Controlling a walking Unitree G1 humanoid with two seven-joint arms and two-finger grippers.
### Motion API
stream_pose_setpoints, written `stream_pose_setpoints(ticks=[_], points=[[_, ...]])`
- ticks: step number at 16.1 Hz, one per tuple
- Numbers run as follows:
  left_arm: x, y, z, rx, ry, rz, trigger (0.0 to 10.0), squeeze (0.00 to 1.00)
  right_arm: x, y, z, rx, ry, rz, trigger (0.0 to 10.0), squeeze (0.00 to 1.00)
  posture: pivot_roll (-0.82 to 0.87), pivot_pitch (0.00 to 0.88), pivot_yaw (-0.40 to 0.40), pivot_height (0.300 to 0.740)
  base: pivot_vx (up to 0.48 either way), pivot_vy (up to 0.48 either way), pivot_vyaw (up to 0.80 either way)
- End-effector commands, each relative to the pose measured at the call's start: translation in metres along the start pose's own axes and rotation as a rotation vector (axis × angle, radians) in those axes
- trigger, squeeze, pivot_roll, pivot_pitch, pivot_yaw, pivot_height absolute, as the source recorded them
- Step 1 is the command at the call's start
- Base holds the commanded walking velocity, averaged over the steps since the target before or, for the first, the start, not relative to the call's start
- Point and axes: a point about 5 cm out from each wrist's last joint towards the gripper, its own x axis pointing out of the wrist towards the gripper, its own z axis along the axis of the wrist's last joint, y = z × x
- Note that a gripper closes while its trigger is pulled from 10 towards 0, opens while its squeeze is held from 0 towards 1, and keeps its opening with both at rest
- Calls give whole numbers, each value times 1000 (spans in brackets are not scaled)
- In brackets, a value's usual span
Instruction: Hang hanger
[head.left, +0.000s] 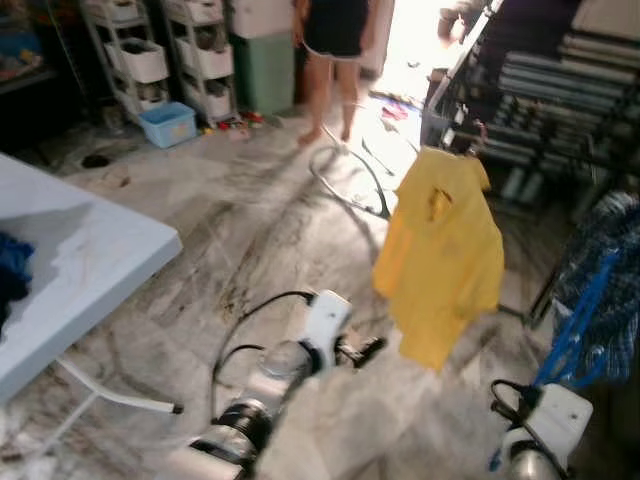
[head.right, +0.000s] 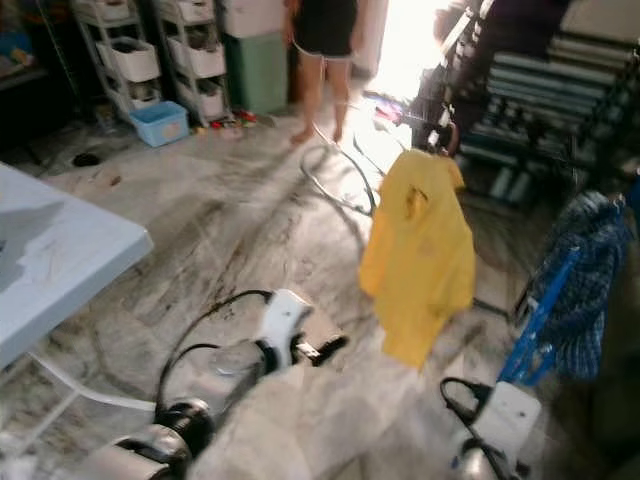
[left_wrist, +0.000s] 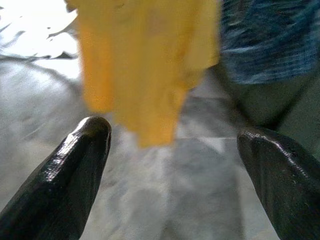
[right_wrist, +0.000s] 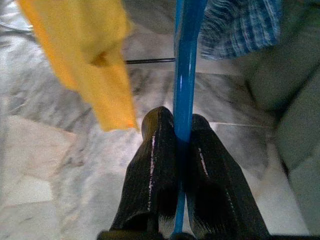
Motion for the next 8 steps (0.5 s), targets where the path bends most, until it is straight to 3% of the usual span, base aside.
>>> stream_pose_setpoints(ticks=[1, 8], points=[[-1, 1, -2, -5, 7, 9, 10000, 0, -2, 2, -3, -25, 15, 29, 10000, 0, 44, 0, -66, 740, 458, 0, -556], [-3, 0, -6, -10, 14, 14, 10000, 0, -3, 2, -7, -49, 49, 62, 10000, 0, 47, 0, -76, 740, 447, 0, 0]])
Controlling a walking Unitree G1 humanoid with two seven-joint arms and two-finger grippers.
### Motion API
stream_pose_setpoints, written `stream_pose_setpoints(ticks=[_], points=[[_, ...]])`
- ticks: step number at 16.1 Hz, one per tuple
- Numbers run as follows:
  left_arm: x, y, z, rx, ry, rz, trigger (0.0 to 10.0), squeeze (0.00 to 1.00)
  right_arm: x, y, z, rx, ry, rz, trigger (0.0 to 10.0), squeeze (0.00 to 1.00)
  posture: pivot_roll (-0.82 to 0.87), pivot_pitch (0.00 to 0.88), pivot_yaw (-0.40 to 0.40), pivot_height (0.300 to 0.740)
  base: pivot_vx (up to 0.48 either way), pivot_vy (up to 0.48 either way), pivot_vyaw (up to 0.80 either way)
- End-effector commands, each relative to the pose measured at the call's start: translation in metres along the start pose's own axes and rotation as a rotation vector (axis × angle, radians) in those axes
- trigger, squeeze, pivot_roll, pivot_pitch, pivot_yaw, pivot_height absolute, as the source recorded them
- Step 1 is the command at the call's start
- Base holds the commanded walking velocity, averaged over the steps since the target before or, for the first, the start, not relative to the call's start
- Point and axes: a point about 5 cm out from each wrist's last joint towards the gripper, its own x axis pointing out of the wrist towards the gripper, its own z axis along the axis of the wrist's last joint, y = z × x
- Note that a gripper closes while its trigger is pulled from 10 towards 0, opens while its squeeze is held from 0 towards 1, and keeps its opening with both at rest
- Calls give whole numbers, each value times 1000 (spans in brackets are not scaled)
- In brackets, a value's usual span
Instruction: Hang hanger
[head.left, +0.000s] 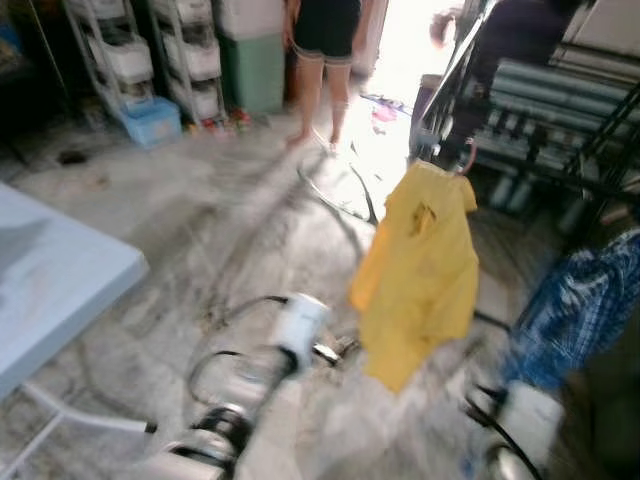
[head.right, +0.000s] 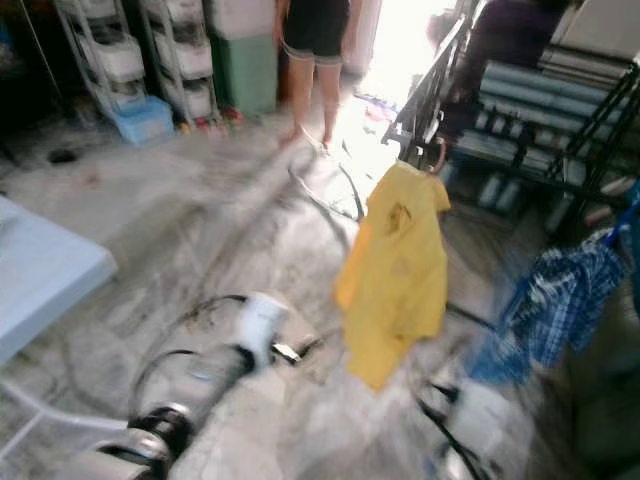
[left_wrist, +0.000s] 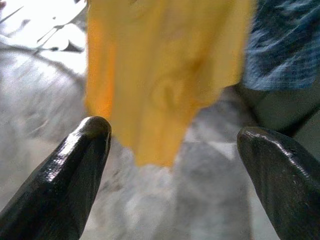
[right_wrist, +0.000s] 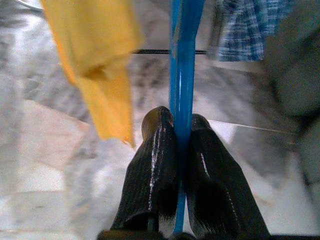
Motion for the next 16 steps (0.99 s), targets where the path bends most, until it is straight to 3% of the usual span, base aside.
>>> stream_pose_setpoints(ticks=[1, 6, 16], points=[[10, -17, 7, 15, -20, -49, 10000, 0, 0, -14, 0, -13, 13, -29, 10000, 0, 48, 0, -77, 740, 446, 0, 0], [10, -18, 6, 22, -14, -54, 10000, 0, 1, -12, -1, -13, 21, -18, 10000, 0, 52, 0, -75, 740, 446, 0, 0], [8, -17, 4, 28, -8, -52, 10000, 0, 1, 3, -22, -32, 166, 112, 10000, 0, 69, 0, -76, 740, 447, 0, 0]])
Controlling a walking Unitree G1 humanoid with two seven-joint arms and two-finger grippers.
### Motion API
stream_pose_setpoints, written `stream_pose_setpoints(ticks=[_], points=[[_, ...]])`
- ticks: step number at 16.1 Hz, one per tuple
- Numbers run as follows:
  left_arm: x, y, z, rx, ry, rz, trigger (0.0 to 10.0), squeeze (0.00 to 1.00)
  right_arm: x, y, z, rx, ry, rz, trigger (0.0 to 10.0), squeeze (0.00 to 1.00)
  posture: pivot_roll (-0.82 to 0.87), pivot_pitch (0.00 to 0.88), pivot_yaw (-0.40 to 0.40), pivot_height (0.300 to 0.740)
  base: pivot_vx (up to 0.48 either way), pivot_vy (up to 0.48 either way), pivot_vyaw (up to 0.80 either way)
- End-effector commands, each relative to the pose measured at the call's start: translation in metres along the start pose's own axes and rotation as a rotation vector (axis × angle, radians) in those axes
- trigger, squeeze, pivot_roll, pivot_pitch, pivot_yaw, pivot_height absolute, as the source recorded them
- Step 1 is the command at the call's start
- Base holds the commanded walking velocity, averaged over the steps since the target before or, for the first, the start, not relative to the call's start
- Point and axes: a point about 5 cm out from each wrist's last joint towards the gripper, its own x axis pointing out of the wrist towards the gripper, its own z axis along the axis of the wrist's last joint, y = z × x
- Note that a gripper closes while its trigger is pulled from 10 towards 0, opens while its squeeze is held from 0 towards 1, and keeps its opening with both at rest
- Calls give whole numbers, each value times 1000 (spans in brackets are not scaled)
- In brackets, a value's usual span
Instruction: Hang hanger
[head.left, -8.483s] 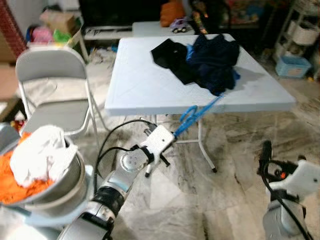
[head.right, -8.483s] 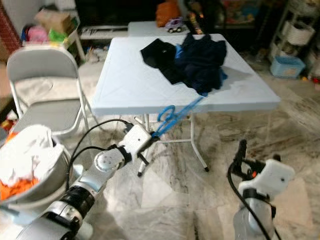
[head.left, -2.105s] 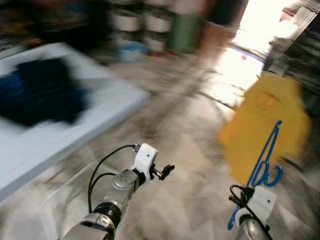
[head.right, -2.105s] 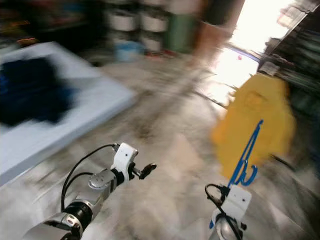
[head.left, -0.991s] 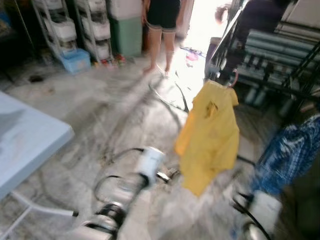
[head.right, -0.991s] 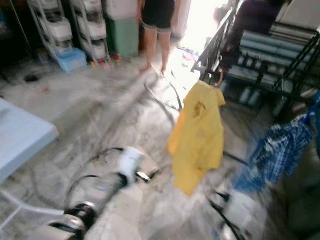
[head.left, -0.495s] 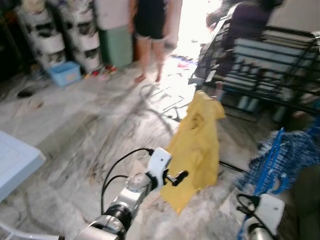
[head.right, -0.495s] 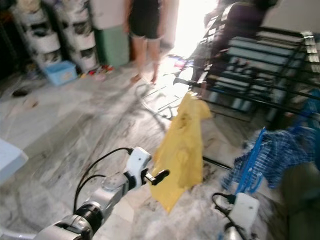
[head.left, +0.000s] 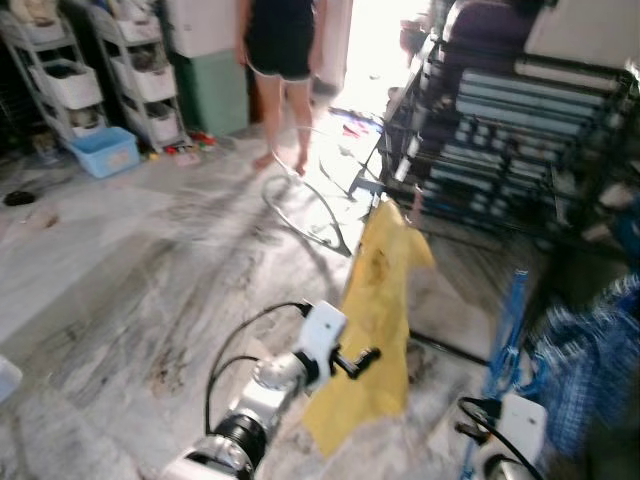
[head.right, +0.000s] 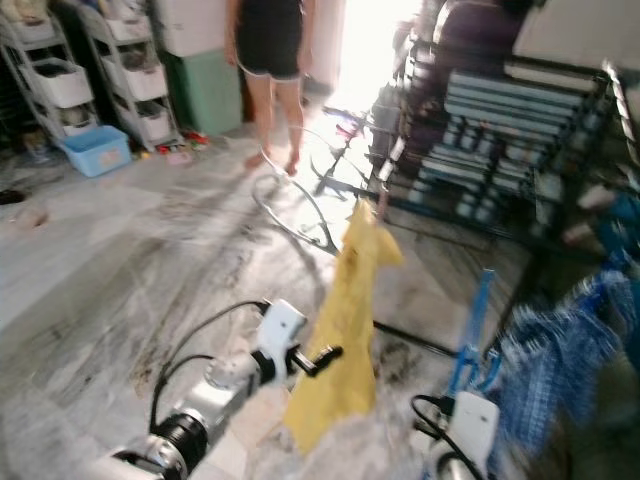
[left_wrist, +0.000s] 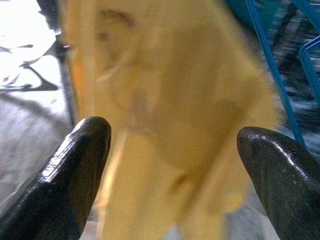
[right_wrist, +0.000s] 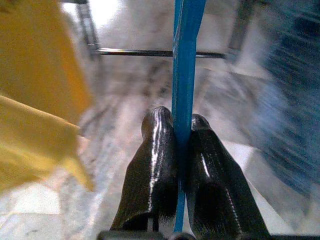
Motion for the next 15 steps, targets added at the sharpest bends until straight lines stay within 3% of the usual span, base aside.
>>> stream_pose_setpoints(ticks=[1, 4, 9, 15], points=[[-3, 6, -2, 8, 11, 23, 10000, 0, 2, 8, -1, 0, 14, 28, 10000, 0, 72, 0, -76, 740, 446, 0, 0], [-4, 7, -2, 3, 1, 27, 10000, 0, 2, 14, 11, -69, -23, 63, 10000, 0, 76, 1, -75, 740, 293, 0, 0], [-13, 15, -10, 6, 24, 56, 10000, 0, 2, 22, 31, -58, -84, 84, 10000, 0, 91, 9, -83, 740, 0, 0, 0], [-20, 20, -16, 13, 29, 73, 10000, 0, 0, 36, 89, -44, -221, 123, 10000, 0, 125, 20, -83, 740, 0, 0, 0]])
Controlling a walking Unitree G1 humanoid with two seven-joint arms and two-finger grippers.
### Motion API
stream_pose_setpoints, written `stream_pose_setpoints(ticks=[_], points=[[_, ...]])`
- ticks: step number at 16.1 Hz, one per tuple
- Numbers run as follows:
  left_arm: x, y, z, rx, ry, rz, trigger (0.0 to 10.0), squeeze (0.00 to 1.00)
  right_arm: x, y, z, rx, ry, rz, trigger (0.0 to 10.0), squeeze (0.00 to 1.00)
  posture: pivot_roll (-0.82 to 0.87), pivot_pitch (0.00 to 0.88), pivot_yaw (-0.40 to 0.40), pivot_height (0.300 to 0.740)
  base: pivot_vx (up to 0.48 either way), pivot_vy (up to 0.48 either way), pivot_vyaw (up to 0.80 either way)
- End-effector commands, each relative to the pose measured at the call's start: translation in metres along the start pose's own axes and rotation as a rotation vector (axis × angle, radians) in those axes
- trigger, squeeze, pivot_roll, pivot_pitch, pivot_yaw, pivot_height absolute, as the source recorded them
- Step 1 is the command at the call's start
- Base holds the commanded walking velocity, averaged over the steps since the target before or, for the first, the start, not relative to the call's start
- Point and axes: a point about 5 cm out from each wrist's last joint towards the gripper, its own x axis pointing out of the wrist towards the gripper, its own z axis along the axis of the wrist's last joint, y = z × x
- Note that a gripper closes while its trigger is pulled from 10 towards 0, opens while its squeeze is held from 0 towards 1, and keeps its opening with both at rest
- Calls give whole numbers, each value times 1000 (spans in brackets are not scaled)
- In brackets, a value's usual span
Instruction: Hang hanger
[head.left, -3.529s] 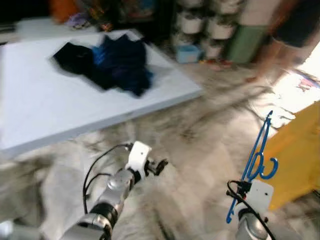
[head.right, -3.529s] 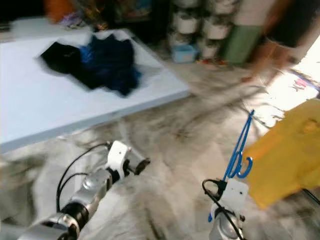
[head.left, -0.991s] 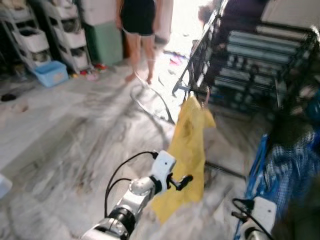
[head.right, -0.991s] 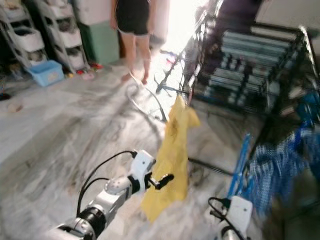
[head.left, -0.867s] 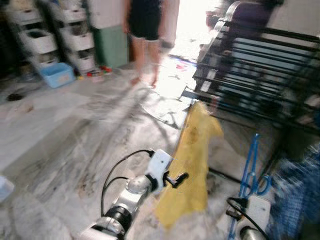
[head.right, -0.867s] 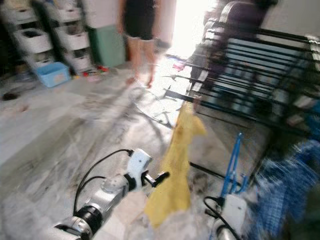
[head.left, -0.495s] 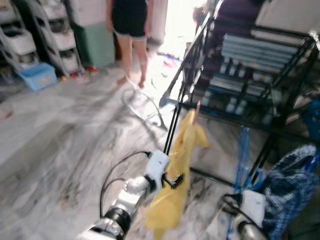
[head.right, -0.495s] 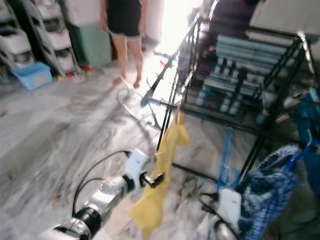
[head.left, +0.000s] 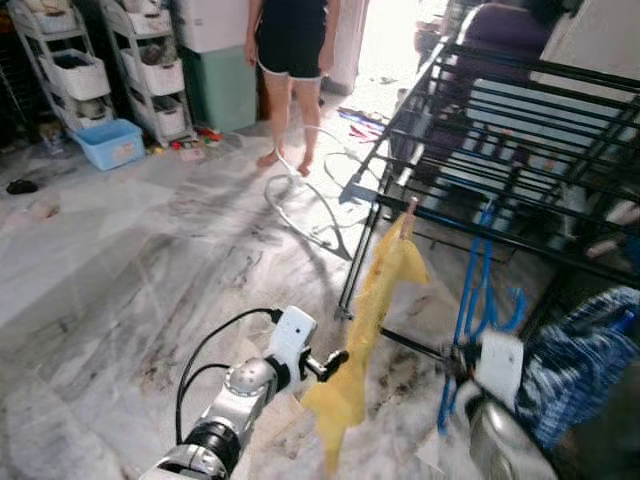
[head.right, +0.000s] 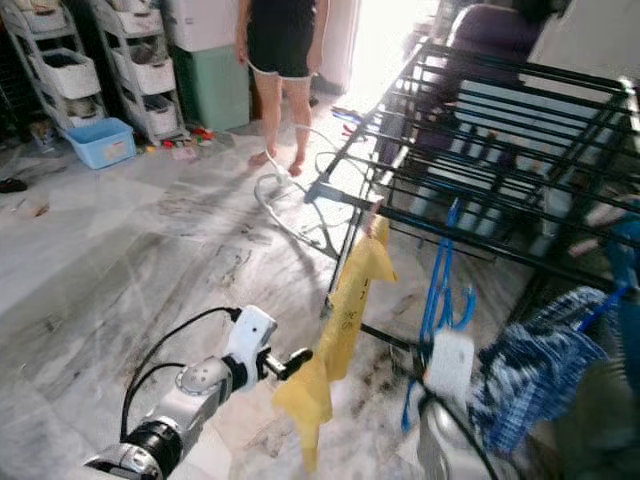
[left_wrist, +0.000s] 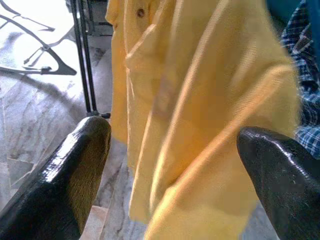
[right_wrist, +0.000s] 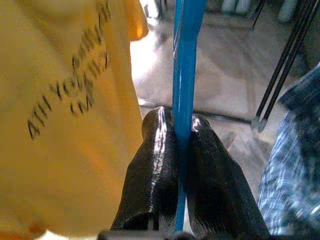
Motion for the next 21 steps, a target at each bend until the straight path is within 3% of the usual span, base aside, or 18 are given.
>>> stream_pose_setpoints(ticks=[1, 5, 13, 21], points=[[1, -1, 4, 22, -15, -1, 10000, 0, 2, -4, 17, 6, -46, -8, 10000, 0, 126, 21, -82, 740, 0, 0, 0], [0, 1, 3, 34, -9, -1, 10000, 0, 20, -10, 47, -9, -79, -13, 10000, 0, 141, 18, -78, 740, 0, 0, 0], [-2, 2, 1, 43, 1, 0, 10000, 0, 43, -32, 79, 10, -97, -96, 10000, 0, 160, 19, -79, 740, 0, 0, 0], [-8, 7, -6, 56, 26, 18, 10000, 0, 68, -53, 104, 159, -51, -175, 10000, 0, 205, 39, -83, 740, 0, 0, 0]])
